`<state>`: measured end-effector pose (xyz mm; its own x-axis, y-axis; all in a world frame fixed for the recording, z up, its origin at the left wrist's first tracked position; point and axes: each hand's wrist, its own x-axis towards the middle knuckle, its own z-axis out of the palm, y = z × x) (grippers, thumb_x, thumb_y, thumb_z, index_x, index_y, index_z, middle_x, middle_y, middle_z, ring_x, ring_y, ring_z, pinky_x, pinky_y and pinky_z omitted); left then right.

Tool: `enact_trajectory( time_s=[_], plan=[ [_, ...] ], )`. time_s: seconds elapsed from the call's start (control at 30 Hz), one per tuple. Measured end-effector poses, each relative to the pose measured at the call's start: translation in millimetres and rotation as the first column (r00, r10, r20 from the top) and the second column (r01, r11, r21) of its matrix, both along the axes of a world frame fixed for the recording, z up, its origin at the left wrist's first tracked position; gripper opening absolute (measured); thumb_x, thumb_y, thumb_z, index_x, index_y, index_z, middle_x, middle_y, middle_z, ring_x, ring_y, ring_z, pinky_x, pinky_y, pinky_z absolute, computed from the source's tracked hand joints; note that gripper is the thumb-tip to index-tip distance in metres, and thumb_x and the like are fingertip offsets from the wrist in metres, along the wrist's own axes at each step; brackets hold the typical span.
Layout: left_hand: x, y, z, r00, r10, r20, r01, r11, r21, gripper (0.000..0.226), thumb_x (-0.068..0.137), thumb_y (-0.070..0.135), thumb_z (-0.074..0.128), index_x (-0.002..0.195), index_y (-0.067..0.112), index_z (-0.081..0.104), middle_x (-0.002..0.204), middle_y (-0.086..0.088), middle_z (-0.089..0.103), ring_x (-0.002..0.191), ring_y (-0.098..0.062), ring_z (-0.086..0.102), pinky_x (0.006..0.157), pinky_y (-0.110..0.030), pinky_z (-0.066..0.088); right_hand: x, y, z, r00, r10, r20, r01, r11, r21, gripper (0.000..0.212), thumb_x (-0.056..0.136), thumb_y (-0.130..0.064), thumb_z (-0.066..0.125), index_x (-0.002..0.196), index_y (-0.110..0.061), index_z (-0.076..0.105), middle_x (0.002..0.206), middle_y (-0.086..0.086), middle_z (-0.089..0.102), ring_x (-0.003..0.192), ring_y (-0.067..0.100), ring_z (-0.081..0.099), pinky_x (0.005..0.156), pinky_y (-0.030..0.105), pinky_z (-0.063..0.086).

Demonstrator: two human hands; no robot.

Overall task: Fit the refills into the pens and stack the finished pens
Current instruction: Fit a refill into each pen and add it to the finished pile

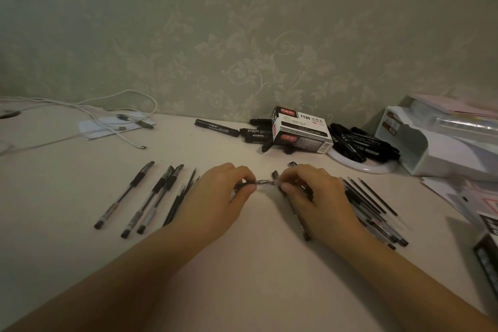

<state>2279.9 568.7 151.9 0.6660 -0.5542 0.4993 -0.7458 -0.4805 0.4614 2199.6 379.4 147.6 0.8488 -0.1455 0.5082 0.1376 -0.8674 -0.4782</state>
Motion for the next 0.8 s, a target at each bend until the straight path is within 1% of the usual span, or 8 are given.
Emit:
enact_trajectory(
  time_s=[0.03, 0.1, 0.2, 0.3, 0.4, 0.47, 0.63, 0.8],
  plan=[
    [0, 0, 0, 1.000, -0.008, -0.004, 0.008, 1.000, -0.002, 0.013, 0.094, 0.033, 0.055, 0.100, 0.028, 0.066, 0.086, 0.012, 0.057, 0.081, -0.003, 0.051, 0.074, -0.021, 0.043, 0, 0, 0, 1.000, 0.003, 0.005, -0.003, 1.000, 0.016, 0.009, 0.094, -0.024, 0.063, 0.099, -0.031, 0.066, 0.095, -0.022, 0.063, 0.097, 0.005, 0.055, 0.093, 0.047, 0.044],
    [-2, -1, 0, 0.999, -0.038, -0.004, 0.038, 0.999, 0.011, 0.013, 0.094, 0.033, 0.056, 0.099, 0.028, 0.066, 0.083, 0.014, 0.054, 0.080, -0.002, 0.050, 0.071, -0.016, 0.039, -1, 2, 1, 0.999, 0.032, 0.006, -0.032, 0.999, 0.028, 0.009, 0.094, -0.023, 0.063, 0.098, -0.031, 0.066, 0.094, -0.022, 0.063, 0.096, 0.004, 0.056, 0.092, 0.049, 0.045],
    [-3, -2, 1, 0.998, -0.061, 0.011, 0.061, 0.998, 0.015, 0.012, 0.093, 0.033, 0.057, 0.099, 0.026, 0.065, 0.081, 0.015, 0.052, 0.077, 0.002, 0.048, 0.067, -0.012, 0.034, -2, 5, 1, 0.995, 0.093, 0.022, -0.094, 0.995, 0.034, 0.009, 0.094, -0.022, 0.065, 0.099, -0.028, 0.068, 0.095, -0.019, 0.064, 0.095, 0.003, 0.057, 0.090, 0.047, 0.046],
    [-3, -3, 1, 0.998, -0.056, -0.034, 0.055, 0.998, -0.025, 0.014, 0.092, 0.036, 0.059, 0.102, 0.027, 0.061, 0.088, 0.015, 0.057, 0.081, 0.000, 0.050, 0.073, -0.017, 0.041, -2, 6, 4, 0.989, 0.147, 0.019, -0.147, 0.989, 0.029, 0.010, 0.093, -0.020, 0.066, 0.101, -0.025, 0.070, 0.095, -0.017, 0.066, 0.096, 0.004, 0.057, 0.088, 0.034, 0.047],
    [-3, -4, 2, 0.996, -0.092, 0.004, 0.092, 0.995, 0.040, 0.011, 0.093, 0.036, 0.057, 0.100, 0.027, 0.060, 0.092, 0.013, 0.059, 0.085, -0.003, 0.050, 0.076, -0.021, 0.042, -2, 7, 5, 0.983, 0.180, 0.035, -0.180, 0.983, 0.020, 0.012, 0.091, -0.015, 0.068, 0.101, -0.021, 0.072, 0.093, -0.014, 0.066, 0.093, 0.003, 0.058, 0.082, 0.014, 0.044],
    [-4, -4, 4, 0.992, -0.125, 0.015, 0.125, 0.991, 0.041, 0.010, 0.093, 0.034, 0.057, 0.097, 0.026, 0.062, 0.091, 0.011, 0.060, 0.086, -0.004, 0.052, 0.078, -0.024, 0.044, -3, 6, 5, 0.983, 0.174, 0.050, -0.176, 0.984, 0.031, 0.012, 0.090, -0.015, 0.070, 0.100, -0.020, 0.074, 0.091, -0.015, 0.067, 0.091, 0.000, 0.059, 0.080, 0.009, 0.043],
    [-8, -6, 6, 0.987, -0.147, 0.062, 0.148, 0.989, -0.007, 0.010, 0.093, 0.030, 0.058, 0.094, 0.022, 0.064, 0.087, 0.009, 0.062, 0.083, -0.008, 0.054, 0.074, -0.031, 0.047, -6, 3, 6, 0.982, 0.162, 0.096, -0.169, 0.983, 0.067, 0.012, 0.087, -0.020, 0.073, 0.098, -0.024, 0.076, 0.087, -0.017, 0.069, 0.088, 0.004, 0.063, 0.076, 0.013, 0.046],
    [-11, -6, 6, 0.982, -0.161, 0.095, 0.164, 0.986, -0.018, 0.011, 0.094, 0.028, 0.057, 0.093, 0.018, 0.064, 0.085, 0.006, 0.060, 0.080, -0.011, 0.054, 0.072, -0.034, 0.046, -7, 3, 5, 0.974, 0.181, 0.137, -0.195, 0.976, 0.093, 0.010, 0.086, -0.019, 0.074, 0.096, -0.022, 0.077, 0.087, -0.015, 0.070, 0.087, 0.004, 0.065, 0.077, 0.016, 0.048]
  ],
)
